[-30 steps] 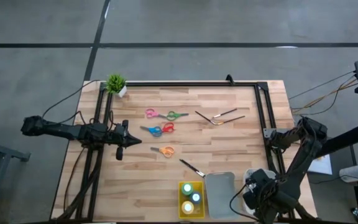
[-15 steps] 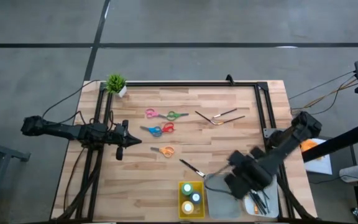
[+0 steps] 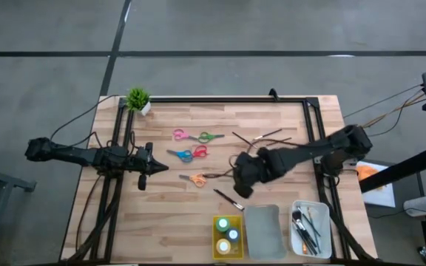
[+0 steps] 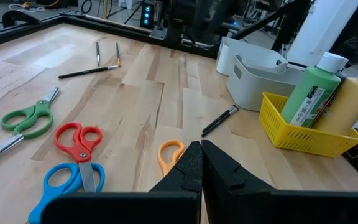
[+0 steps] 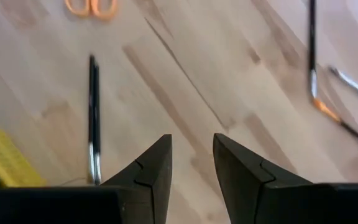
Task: Pick & Place Paint Supplies
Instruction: Put the silver brush into the white bin
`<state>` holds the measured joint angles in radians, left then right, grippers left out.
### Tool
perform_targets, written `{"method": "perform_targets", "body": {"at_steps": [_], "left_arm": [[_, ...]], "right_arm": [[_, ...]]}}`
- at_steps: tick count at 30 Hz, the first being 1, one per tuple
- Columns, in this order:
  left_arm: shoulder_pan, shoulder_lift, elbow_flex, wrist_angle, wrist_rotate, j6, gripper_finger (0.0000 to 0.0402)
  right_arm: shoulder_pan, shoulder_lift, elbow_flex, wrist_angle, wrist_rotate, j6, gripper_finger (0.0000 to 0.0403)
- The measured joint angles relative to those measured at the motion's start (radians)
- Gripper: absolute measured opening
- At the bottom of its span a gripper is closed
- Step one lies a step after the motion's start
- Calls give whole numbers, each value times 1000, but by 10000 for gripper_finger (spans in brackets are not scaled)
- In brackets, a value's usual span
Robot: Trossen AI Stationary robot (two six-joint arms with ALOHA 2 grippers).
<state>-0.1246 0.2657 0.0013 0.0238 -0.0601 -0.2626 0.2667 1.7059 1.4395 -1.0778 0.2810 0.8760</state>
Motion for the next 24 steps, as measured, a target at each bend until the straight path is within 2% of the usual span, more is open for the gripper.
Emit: {"method": "perform_targets", "body": {"at_steps": [6,12,24], "left_arm": [[0,0,0,0,0,0,0],[0,0,0,0,0,0,0],[0,0,0,0,0,0,0]], "right_arm": [[-59,57,0,137,-21,-144,114],[-72,144,0,277,-52,-235,114],[-70,350,66,352,-80,-251,114]]}}
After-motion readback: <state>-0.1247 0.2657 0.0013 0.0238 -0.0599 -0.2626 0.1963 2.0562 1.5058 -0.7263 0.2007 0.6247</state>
